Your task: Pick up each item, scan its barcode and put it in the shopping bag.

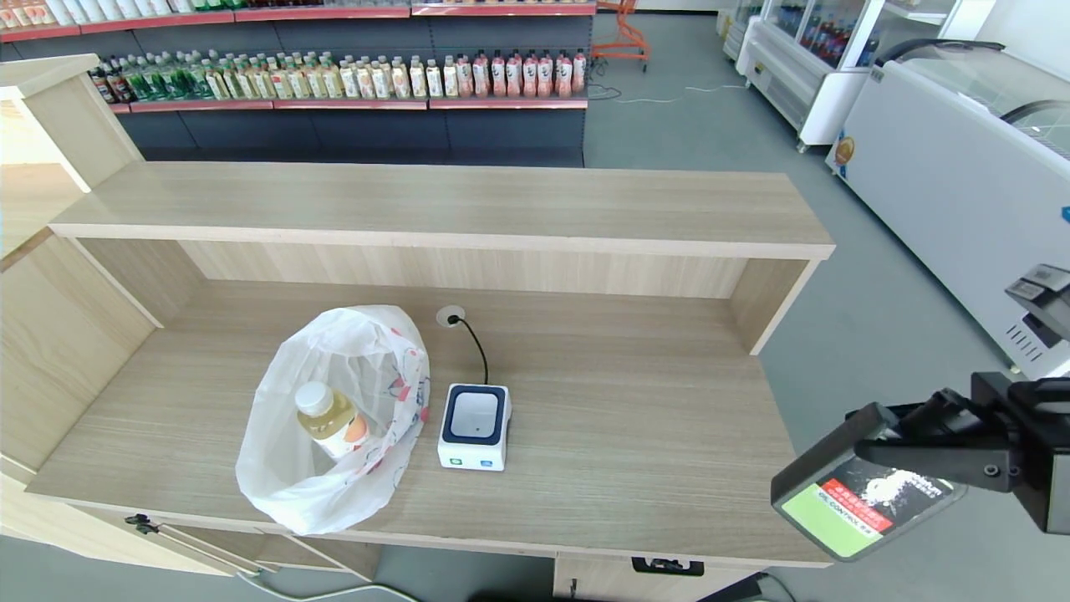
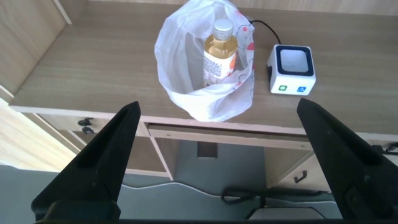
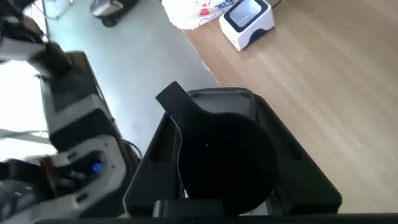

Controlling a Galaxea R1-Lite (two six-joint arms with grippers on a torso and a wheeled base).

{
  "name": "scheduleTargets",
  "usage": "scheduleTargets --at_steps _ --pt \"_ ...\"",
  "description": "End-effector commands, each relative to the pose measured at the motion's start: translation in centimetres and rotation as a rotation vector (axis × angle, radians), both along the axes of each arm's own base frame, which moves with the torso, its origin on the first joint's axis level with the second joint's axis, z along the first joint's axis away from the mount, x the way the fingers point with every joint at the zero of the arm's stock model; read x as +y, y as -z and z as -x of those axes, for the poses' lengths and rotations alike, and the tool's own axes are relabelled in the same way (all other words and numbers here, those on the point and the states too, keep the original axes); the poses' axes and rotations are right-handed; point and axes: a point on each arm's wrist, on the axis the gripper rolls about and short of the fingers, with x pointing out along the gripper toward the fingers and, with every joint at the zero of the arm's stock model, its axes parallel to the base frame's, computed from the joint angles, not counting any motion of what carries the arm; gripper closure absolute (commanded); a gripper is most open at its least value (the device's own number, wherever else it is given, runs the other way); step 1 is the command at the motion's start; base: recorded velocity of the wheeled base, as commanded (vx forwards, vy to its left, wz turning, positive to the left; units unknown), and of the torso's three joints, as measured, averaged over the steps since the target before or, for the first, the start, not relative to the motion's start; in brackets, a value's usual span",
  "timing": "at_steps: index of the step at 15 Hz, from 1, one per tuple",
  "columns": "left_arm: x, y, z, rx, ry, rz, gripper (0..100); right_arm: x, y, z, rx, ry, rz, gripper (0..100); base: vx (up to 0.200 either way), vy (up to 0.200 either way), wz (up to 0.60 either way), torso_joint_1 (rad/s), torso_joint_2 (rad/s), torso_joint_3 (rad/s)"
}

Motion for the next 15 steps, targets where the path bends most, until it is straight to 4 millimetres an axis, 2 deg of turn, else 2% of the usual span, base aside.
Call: scheduleTargets --at_steps 1,2,5,9,11,15 --pt "0.0 0.0 0.0 0.0 0.0 0.0 0 -0.7 -1.5 1.2 0.19 0.159 -0.149 100 0.0 0.0 0.0 0.0 0.0 0.0" --pt "0.0 0.0 0.0 0.0 0.0 0.0 0 -1.0 -0.5 1.0 0.278 0.212 -0.209 100 0.0 0.0 0.0 0.0 0.0 0.0" --pt "0.0 0.0 0.0 0.0 0.0 0.0 0 -1.4 1.6 -0.5 0.301 0.248 -0.25 100 0.0 0.0 0.0 0.0 0.0 0.0" --pt "0.0 0.0 0.0 0.0 0.0 0.0 0 -1.5 2.1 -3.8 0.318 0.254 -0.297 100 0.0 0.0 0.0 0.0 0.0 0.0" --pt "0.0 0.0 0.0 0.0 0.0 -0.002 0 -0.8 2.2 -4.8 0.314 0.22 -0.299 100 0.0 0.0 0.0 0.0 0.0 0.0" --pt "0.0 0.0 0.0 0.0 0.0 0.0 0 0.6 2.0 -5.0 0.316 0.157 -0.292 100 0.0 0.0 0.0 0.0 0.0 0.0"
